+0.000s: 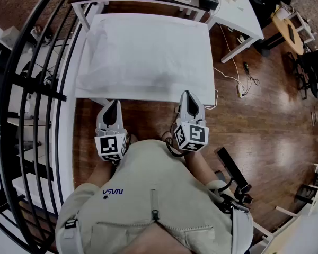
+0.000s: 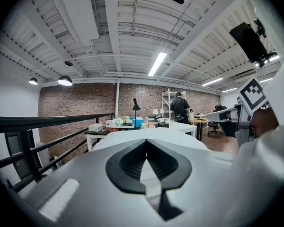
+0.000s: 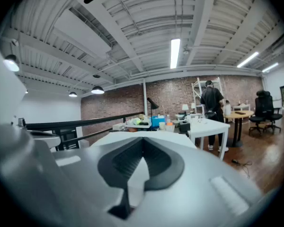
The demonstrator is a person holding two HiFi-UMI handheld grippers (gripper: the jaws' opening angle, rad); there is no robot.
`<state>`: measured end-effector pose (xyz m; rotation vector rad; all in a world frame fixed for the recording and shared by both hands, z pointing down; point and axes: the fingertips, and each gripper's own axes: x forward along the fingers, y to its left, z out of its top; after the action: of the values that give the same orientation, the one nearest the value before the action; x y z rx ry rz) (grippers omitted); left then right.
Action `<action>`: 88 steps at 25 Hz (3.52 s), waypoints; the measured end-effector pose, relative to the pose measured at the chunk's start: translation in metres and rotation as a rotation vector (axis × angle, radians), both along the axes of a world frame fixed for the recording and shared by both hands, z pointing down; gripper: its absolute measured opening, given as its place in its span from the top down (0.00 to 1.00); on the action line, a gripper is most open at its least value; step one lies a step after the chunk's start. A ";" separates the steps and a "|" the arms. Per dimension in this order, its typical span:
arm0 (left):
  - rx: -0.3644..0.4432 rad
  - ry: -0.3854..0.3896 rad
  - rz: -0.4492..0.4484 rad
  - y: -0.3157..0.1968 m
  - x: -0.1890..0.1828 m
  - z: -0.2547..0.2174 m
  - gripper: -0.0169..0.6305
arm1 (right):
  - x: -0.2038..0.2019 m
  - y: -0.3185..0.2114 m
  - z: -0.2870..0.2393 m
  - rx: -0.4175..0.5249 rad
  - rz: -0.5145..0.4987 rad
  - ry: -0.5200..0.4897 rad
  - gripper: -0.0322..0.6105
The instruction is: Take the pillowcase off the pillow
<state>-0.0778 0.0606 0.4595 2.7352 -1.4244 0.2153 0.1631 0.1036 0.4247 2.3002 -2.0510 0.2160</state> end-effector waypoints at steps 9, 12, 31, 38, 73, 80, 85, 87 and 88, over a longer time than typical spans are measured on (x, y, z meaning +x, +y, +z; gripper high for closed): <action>-0.016 -0.005 0.023 -0.016 -0.023 0.014 0.96 | -0.023 -0.006 0.007 -0.019 0.028 0.012 0.95; -0.025 -0.011 0.017 -0.021 -0.018 0.017 0.96 | -0.014 -0.012 0.008 -0.025 0.036 0.014 0.95; -0.081 -0.129 -0.164 -0.094 0.032 0.014 0.67 | 0.060 -0.113 0.036 -0.064 -0.141 -0.074 0.74; -0.115 -0.195 -0.171 -0.114 0.025 0.032 0.49 | 0.077 -0.121 0.062 -0.134 -0.135 -0.058 0.68; -0.370 -0.298 0.098 -0.188 0.030 0.146 0.47 | 0.056 -0.158 0.159 -0.533 -0.081 0.050 0.64; -0.237 -0.197 0.126 -0.189 0.028 0.071 0.87 | 0.049 -0.154 0.097 -0.375 -0.064 0.025 0.93; -0.116 -0.157 0.191 -0.197 0.040 -0.003 0.94 | 0.057 -0.159 0.032 -0.269 -0.094 0.001 0.93; -0.111 -0.162 0.225 -0.194 0.041 -0.022 0.94 | 0.059 -0.154 0.015 -0.257 -0.118 -0.010 0.93; -0.126 -0.166 0.241 -0.192 0.043 -0.028 0.94 | 0.059 -0.151 0.010 -0.263 -0.129 -0.024 0.93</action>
<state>-0.0353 -0.1309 0.4317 2.8333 -1.0658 0.5343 0.2226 -0.0472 0.4344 2.0149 -2.0318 0.4779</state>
